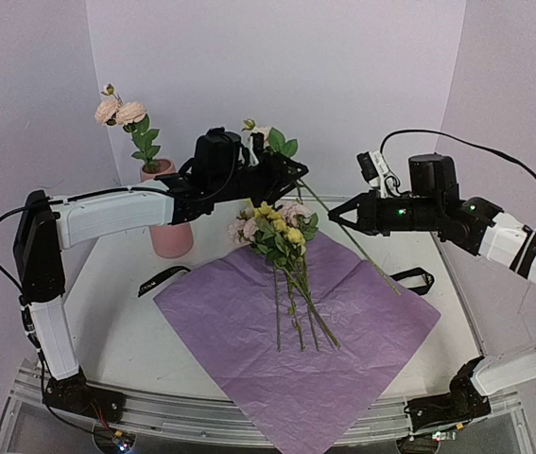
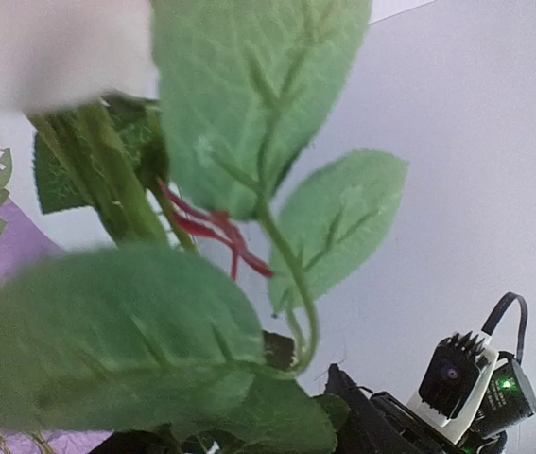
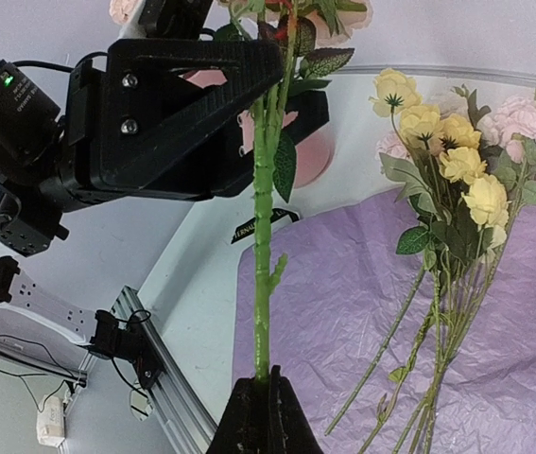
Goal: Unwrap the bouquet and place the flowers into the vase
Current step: Insert the fake flower into the vase.
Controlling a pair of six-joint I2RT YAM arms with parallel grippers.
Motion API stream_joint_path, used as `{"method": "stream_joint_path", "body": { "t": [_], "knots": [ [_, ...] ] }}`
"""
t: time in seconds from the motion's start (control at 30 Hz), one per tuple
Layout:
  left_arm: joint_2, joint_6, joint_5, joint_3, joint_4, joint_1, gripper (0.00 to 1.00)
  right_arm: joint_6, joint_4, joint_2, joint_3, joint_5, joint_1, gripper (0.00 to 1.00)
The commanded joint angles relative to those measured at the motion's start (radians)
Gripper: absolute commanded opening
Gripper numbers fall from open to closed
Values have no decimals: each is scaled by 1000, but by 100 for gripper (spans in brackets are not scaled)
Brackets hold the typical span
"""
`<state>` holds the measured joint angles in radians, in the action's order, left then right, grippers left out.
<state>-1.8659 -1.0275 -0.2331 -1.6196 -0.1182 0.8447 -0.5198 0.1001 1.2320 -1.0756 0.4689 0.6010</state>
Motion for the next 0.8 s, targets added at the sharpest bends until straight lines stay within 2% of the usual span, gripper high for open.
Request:
{"method": "stream_joint_path", "body": {
  "t": [0.0, 0.13, 0.33, 0.4, 0.5, 0.57, 0.63, 0.77],
  "knots": [
    [74, -9, 24, 9, -46, -21, 40, 0, 54, -23, 0, 41, 5, 0],
    [85, 4, 29, 20, -46, -27, 23, -7, 60, -14, -1, 41, 5, 3],
    [135, 47, 50, 60, -43, -44, 1, -26, 70, 3, 6, 52, 5, 20],
    [157, 64, 59, 79, -41, -54, 0, -36, 77, 9, 14, 57, 5, 30],
    [201, 103, 70, 106, -28, -68, 0, -52, 84, 17, 26, 61, 5, 59],
    [233, 133, 86, 130, -11, -78, 0, -64, 86, 21, 35, 57, 5, 74],
    [270, 178, 117, 142, 33, -87, 0, -75, 88, 28, 39, 56, 5, 80],
    [337, 318, 206, 130, 162, -90, 0, -89, 90, 47, 38, 53, 5, 85]
  ]
}}
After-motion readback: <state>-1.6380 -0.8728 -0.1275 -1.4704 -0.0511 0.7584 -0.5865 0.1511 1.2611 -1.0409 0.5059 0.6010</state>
